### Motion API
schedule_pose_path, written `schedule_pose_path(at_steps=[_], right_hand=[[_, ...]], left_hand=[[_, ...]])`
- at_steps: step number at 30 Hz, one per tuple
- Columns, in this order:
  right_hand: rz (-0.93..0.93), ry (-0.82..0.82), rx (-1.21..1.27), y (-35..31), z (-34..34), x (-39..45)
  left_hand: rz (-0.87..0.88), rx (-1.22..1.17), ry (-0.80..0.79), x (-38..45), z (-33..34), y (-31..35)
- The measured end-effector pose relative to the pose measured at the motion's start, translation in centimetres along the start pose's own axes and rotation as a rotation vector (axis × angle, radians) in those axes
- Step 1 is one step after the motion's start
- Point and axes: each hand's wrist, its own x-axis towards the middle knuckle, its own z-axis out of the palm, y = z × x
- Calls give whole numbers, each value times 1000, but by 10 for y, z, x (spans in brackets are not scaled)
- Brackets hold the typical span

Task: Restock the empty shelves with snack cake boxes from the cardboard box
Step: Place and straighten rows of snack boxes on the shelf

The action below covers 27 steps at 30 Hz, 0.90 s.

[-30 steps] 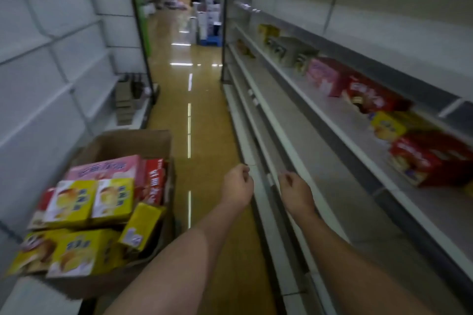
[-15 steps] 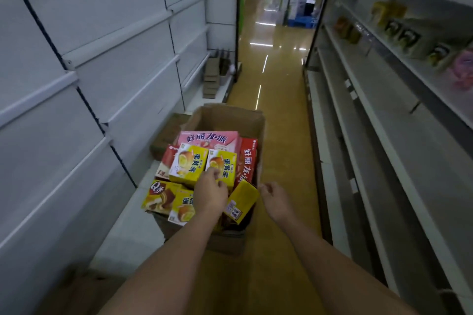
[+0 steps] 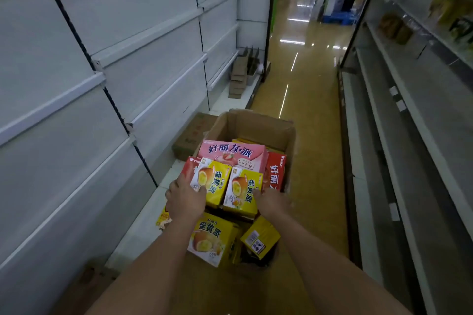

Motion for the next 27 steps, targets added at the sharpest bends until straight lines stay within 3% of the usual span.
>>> schedule_pose_path(at_steps=[9, 12, 17, 19, 22, 27], right_hand=[[225, 45, -39, -26, 17, 19], [218, 86, 36, -35, 21, 19], [167, 100, 91, -45, 21, 12], [124, 99, 188, -48, 22, 12], [42, 67, 541, -58, 23, 10], [36, 17, 885, -68, 11, 7]], left_hand=[[11, -45, -212, 57, 14, -4], [-29, -125, -302, 64, 21, -3], [-83, -235, -308, 72, 18, -5], [-86, -335, -326, 76, 17, -6], [-72, -397, -278, 82, 18, -12], [-85, -464, -316, 85, 1, -4]])
